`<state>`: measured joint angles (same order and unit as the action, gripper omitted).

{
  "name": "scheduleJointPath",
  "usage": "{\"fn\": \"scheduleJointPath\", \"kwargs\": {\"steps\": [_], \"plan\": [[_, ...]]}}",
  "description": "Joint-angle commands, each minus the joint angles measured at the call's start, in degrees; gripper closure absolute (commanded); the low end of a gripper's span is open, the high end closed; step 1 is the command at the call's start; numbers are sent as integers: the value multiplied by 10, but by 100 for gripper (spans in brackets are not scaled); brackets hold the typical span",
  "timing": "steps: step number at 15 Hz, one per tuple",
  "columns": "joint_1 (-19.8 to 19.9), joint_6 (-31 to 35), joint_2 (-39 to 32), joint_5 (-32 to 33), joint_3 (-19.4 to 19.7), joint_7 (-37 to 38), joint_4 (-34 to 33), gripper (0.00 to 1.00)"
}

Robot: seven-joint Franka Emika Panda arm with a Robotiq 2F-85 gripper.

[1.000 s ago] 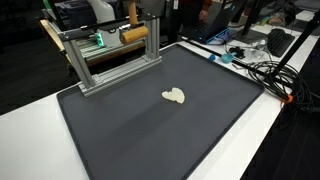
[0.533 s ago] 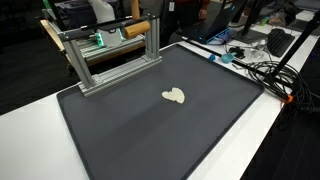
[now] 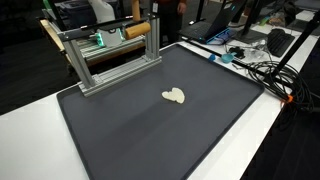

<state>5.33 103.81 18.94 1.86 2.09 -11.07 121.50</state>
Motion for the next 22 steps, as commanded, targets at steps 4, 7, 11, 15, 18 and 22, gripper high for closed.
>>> {"fn": "scheduleJointPath", "kwargs": {"steps": [4, 7, 11, 15, 18, 22], "plan": [[-27, -3, 3, 5, -4, 32, 22, 79], [-29, -10, 22, -1, 0, 34, 50, 79], [-32, -22, 26, -24, 4, 39, 71, 79], [-31, -39, 37, -38, -3, 73, 86, 79], [-31, -49, 47, -33, -7, 98, 100, 79], [-38, -29, 54, -35, -14, 108, 129, 79]]}}
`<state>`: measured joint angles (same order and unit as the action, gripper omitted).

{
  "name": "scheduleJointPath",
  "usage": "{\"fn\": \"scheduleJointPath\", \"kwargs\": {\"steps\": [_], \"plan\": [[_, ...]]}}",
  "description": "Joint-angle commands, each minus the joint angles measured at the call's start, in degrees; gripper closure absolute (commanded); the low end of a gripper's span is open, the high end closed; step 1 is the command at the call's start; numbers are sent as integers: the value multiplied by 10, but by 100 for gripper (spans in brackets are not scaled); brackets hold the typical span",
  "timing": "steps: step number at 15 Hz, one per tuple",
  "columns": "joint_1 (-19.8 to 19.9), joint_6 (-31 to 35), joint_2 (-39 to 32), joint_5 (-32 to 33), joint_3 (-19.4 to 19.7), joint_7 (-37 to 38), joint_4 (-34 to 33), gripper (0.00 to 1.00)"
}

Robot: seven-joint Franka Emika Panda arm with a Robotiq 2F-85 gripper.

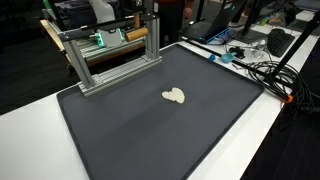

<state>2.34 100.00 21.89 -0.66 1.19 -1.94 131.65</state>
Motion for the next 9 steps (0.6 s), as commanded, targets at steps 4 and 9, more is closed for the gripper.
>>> {"fn": "scheduleJointPath", "kwargs": {"steps": [4, 9], "plan": [[-13, 35, 24, -10, -13, 34, 52, 79], [-11, 39, 22, 3, -17, 44, 70, 70]]}}
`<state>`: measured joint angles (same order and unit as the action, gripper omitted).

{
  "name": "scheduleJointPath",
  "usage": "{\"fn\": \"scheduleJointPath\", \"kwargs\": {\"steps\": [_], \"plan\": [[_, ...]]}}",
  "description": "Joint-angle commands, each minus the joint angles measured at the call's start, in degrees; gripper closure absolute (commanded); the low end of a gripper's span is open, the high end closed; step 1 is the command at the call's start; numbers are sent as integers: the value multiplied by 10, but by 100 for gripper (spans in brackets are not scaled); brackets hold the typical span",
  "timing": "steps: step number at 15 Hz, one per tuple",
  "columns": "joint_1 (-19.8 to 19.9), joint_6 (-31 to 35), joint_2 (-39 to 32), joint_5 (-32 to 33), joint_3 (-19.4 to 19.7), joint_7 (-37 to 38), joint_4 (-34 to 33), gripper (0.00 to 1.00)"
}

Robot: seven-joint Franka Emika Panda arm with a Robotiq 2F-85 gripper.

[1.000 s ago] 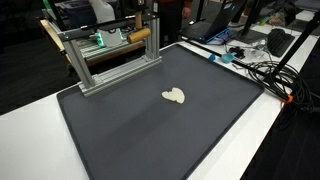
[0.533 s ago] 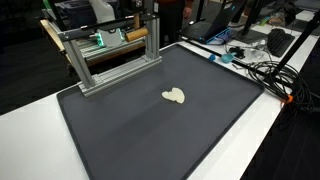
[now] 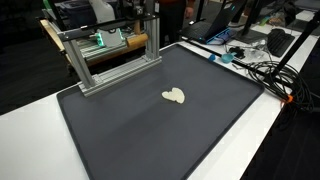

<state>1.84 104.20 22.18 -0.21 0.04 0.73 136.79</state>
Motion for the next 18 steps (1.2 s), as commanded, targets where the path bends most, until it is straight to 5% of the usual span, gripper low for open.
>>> {"fn": "scheduleJointPath", "kwargs": {"steps": [1, 6, 15, 18], "plan": [[-6, -6, 20, 2, -5, 15, 20, 32], [-8, -24, 34, -1, -1, -2, 14, 2], [-9, -98, 42, 17, -11, 6, -19, 0], [-5, -84, 78, -2, 22, -44, -26, 0]]}}
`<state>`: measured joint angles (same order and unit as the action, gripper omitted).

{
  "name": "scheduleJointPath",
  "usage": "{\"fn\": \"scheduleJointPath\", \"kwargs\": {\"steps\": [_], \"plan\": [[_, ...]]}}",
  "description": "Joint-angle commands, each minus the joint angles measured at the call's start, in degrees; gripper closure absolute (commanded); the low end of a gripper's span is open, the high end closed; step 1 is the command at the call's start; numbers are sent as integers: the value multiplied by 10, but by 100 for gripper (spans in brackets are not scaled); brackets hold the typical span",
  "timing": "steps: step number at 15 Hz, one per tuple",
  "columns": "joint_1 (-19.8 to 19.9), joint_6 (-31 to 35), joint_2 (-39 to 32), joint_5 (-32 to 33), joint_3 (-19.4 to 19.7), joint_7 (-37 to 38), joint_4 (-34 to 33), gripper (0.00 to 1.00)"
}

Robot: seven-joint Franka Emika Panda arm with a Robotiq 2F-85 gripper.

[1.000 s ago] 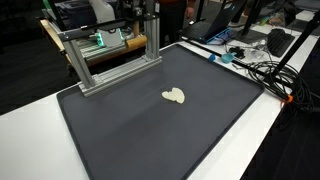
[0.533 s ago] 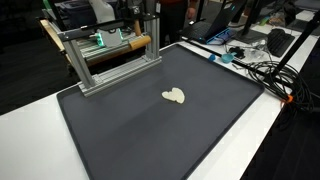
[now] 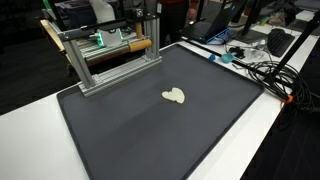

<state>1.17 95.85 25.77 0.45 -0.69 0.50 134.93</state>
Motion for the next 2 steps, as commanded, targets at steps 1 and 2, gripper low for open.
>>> {"fn": "scheduleJointPath", "kwargs": {"steps": [1, 2], "plan": [[2, 21, 59, -17, 42, -62, -4, 0], [-1, 6, 15, -3, 19, -24, -11, 0]]}}
